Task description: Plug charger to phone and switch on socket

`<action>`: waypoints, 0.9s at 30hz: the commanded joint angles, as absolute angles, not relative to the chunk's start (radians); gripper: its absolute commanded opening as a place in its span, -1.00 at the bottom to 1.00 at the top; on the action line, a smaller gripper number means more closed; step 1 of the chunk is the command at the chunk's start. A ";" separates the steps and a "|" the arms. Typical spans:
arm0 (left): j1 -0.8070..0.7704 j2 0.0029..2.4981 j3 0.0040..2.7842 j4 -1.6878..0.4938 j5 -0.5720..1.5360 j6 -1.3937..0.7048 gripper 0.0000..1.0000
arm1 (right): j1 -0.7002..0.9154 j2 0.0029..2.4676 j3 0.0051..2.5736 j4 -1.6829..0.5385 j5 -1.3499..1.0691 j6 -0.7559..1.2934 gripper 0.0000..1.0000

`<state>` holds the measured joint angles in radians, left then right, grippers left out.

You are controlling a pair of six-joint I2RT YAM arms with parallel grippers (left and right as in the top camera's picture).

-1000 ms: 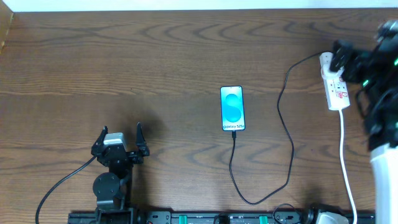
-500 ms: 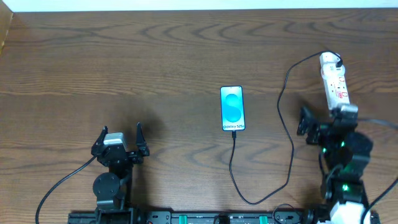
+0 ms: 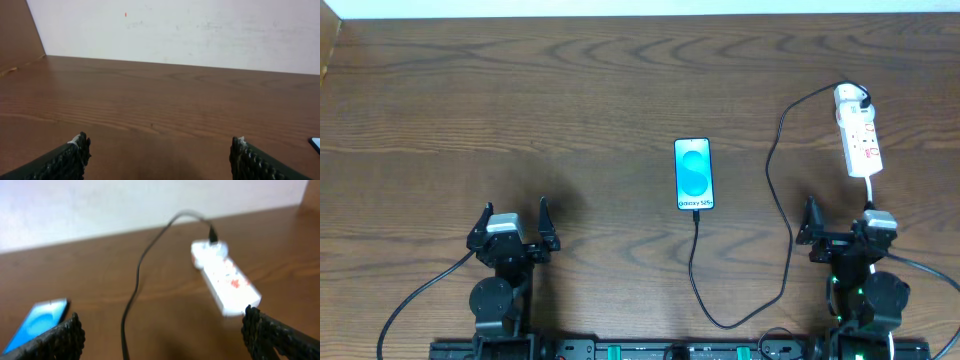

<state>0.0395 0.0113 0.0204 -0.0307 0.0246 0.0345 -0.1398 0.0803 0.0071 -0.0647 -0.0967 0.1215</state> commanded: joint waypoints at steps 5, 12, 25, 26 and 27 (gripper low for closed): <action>0.047 0.007 0.004 -0.070 0.018 0.048 0.81 | -0.118 0.005 0.006 -0.073 -0.057 0.049 0.99; 0.047 0.007 0.004 -0.070 0.018 0.048 0.81 | -0.078 0.005 0.006 -0.075 -0.053 -0.072 0.98; 0.047 0.007 0.004 -0.070 0.018 0.048 0.81 | -0.075 0.005 0.006 -0.075 -0.039 -0.020 0.99; 0.047 0.007 0.004 -0.070 0.018 0.048 0.81 | -0.075 0.005 0.006 -0.075 -0.039 -0.020 0.99; 0.047 0.007 0.004 -0.070 0.018 0.048 0.81 | -0.075 0.005 0.006 -0.075 -0.039 -0.020 0.99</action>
<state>0.0395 0.0113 0.0204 -0.0307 0.0246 0.0345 -0.0826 0.0128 0.0071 -0.0685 -0.0544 -0.0338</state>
